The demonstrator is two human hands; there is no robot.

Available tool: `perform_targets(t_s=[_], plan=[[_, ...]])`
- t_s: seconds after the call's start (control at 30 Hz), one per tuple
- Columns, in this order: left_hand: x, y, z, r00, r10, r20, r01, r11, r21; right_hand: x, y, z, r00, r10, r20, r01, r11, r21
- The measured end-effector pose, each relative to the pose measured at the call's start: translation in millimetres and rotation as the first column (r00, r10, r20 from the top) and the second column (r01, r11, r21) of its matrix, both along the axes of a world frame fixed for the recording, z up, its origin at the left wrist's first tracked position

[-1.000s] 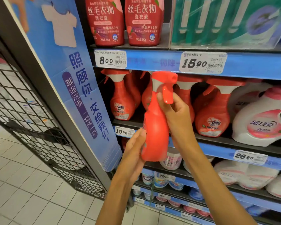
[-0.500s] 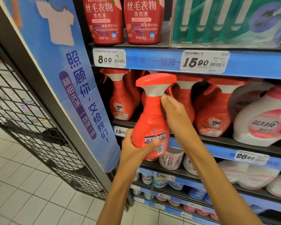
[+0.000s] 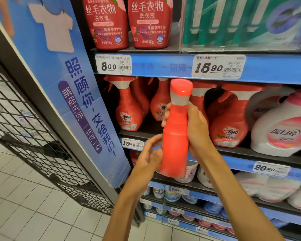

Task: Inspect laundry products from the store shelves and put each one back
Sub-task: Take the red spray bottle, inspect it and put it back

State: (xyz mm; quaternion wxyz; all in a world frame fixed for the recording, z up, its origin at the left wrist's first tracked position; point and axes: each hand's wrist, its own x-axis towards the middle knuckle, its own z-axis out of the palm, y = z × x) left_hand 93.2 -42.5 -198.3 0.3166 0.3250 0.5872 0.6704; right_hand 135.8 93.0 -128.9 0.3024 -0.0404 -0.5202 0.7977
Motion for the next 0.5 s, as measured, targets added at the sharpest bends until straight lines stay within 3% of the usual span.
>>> perform_targets(t_s=[0.13,0.27,0.33,0.43,0.5], plan=[[-2.4,2.2,1.7,0.977,-0.108,0.182,0.110,0.994,-0.006,-7.9,4.8,-7.5,0.997,0.079,-0.017,-0.081,0.986,-0.147],[4.5,9.9,7.5,0.978,0.156,0.141,-0.152,0.988,-0.041,-9.1,11.4,-11.1,0.993,-0.080,0.085,0.080,0.997,-0.006],[5.4,13.7,6.6,0.953,0.298,0.058,-0.296,0.954,-0.046,-9.0,9.8,-12.8,0.993,-0.065,0.097,0.062,0.998,0.026],[2.0,13.1,4.2,0.941,0.334,-0.053,-0.335,0.942,-0.008,-12.1,6.0,-13.8,0.976,-0.144,0.161,0.116,0.978,0.171],[-0.1,11.5,1.5,0.955,0.294,-0.045,-0.294,0.956,0.006,-16.3,5.7,-11.5,0.966,-0.184,0.183,0.132,0.955,0.264]])
